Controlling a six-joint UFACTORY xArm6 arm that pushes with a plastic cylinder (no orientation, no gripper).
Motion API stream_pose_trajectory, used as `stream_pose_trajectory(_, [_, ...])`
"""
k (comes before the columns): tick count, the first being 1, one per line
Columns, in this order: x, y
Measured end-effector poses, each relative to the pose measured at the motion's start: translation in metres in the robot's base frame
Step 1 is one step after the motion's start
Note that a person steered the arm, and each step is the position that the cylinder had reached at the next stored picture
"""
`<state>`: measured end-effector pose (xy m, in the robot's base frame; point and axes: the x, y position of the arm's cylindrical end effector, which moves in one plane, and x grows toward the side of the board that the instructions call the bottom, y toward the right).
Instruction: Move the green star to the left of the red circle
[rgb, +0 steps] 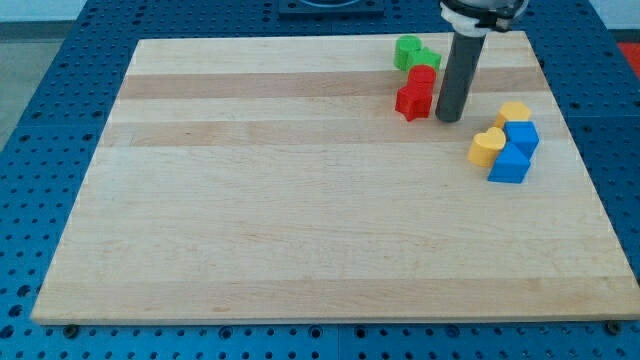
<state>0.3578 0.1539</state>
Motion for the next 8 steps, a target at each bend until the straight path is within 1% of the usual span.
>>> stream_pose_trajectory(1, [-0.020,0.009])
stream_pose_trajectory(4, [-0.106,0.020])
stream_pose_trajectory(5, [-0.108,0.008])
stream_pose_trajectory(6, [-0.102,-0.006])
stream_pose_trajectory(8, [-0.075,-0.044])
